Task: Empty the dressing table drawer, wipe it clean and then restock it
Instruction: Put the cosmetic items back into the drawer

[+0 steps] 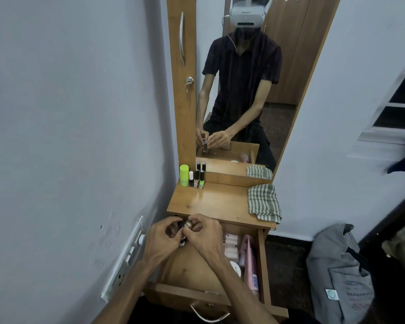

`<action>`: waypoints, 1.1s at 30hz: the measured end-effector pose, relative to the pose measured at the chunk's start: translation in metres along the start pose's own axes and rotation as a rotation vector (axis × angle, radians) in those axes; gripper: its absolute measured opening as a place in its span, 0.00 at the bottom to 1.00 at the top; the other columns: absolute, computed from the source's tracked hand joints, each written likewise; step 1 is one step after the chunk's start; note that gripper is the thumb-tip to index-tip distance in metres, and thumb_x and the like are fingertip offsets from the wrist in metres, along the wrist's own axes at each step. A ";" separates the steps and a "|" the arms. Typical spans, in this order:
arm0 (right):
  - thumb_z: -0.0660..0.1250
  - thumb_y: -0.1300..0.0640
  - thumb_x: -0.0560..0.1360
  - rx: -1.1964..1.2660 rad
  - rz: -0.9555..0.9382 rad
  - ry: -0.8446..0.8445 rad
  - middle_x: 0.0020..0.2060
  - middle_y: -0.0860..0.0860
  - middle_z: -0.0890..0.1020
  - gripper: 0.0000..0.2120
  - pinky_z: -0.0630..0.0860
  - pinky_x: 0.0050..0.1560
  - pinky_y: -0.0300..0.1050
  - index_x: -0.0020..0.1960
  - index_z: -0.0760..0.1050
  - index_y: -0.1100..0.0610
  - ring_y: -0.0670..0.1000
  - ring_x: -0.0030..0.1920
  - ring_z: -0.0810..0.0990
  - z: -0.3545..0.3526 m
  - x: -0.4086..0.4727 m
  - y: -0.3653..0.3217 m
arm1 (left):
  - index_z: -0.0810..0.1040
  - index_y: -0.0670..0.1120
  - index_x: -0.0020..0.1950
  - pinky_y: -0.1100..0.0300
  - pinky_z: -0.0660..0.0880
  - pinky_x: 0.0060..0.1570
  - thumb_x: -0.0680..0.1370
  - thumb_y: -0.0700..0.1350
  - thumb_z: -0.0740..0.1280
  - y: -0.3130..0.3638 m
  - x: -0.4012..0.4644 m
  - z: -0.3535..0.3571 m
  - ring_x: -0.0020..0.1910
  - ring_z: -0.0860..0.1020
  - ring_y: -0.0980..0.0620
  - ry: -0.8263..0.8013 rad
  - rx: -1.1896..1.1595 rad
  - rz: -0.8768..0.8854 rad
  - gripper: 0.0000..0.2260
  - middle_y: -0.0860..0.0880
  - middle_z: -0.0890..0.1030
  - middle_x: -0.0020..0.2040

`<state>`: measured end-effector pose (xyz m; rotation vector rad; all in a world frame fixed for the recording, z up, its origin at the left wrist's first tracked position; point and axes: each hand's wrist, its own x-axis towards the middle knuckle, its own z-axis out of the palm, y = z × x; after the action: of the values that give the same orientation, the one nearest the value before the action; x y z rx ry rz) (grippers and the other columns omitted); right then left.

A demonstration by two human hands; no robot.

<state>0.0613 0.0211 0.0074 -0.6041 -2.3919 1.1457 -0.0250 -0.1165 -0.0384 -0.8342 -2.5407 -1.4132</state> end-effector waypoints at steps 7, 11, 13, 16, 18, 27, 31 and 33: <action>0.72 0.49 0.65 -0.002 0.044 -0.044 0.38 0.43 0.87 0.15 0.81 0.43 0.40 0.51 0.86 0.49 0.41 0.39 0.84 0.016 -0.023 0.016 | 0.84 0.55 0.50 0.69 0.77 0.37 0.68 0.49 0.74 -0.006 -0.024 -0.004 0.37 0.80 0.62 -0.075 0.138 0.025 0.11 0.64 0.81 0.39; 0.72 0.50 0.67 -0.023 0.067 -0.108 0.37 0.45 0.87 0.13 0.81 0.44 0.43 0.49 0.86 0.51 0.43 0.39 0.84 0.025 -0.033 0.027 | 0.84 0.52 0.47 0.65 0.76 0.41 0.67 0.47 0.74 -0.015 -0.031 -0.004 0.43 0.78 0.59 -0.151 0.250 0.051 0.10 0.60 0.82 0.44; 0.71 0.50 0.68 -0.031 0.080 -0.150 0.37 0.46 0.87 0.11 0.81 0.43 0.46 0.48 0.86 0.52 0.44 0.39 0.84 0.029 -0.035 0.031 | 0.84 0.51 0.46 0.63 0.76 0.42 0.67 0.47 0.74 -0.018 -0.031 -0.004 0.45 0.77 0.59 -0.196 0.302 0.071 0.08 0.60 0.79 0.44; 0.70 0.50 0.69 -0.069 0.083 -0.199 0.39 0.48 0.86 0.12 0.81 0.44 0.48 0.50 0.85 0.53 0.46 0.39 0.84 0.035 -0.034 0.033 | 0.85 0.50 0.46 0.63 0.74 0.40 0.68 0.48 0.74 -0.020 -0.029 -0.004 0.45 0.75 0.58 -0.242 0.365 0.070 0.08 0.59 0.75 0.43; 0.69 0.51 0.69 -0.088 0.080 -0.200 0.39 0.49 0.86 0.12 0.80 0.43 0.49 0.50 0.84 0.53 0.49 0.40 0.83 0.039 -0.032 0.033 | 0.85 0.50 0.47 0.64 0.71 0.40 0.70 0.49 0.75 -0.021 -0.027 -0.003 0.44 0.75 0.58 -0.258 0.388 0.059 0.08 0.59 0.73 0.43; 0.68 0.52 0.70 -0.107 0.082 -0.228 0.44 0.51 0.87 0.14 0.80 0.47 0.48 0.53 0.84 0.54 0.53 0.45 0.85 0.051 -0.025 0.039 | 0.86 0.48 0.50 0.63 0.71 0.38 0.70 0.48 0.77 -0.023 -0.021 0.000 0.43 0.78 0.54 -0.285 0.417 0.028 0.11 0.55 0.74 0.42; 0.68 0.53 0.71 -0.111 0.097 -0.223 0.45 0.51 0.87 0.14 0.80 0.49 0.50 0.55 0.83 0.53 0.53 0.46 0.84 0.054 -0.024 0.042 | 0.85 0.49 0.50 0.64 0.70 0.39 0.71 0.49 0.76 -0.025 -0.020 0.003 0.43 0.77 0.54 -0.300 0.434 0.021 0.10 0.55 0.73 0.43; 0.68 0.53 0.70 -0.109 0.101 -0.214 0.46 0.51 0.87 0.14 0.80 0.49 0.50 0.54 0.83 0.54 0.53 0.47 0.84 0.055 -0.023 0.042 | 0.85 0.49 0.50 0.66 0.69 0.39 0.71 0.50 0.76 -0.026 -0.018 0.004 0.42 0.78 0.55 -0.305 0.440 0.018 0.10 0.56 0.74 0.44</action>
<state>0.0587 -0.0015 -0.0619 -0.6748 -2.6463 1.1812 -0.0226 -0.1314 -0.0670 -1.0417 -2.8901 -0.7109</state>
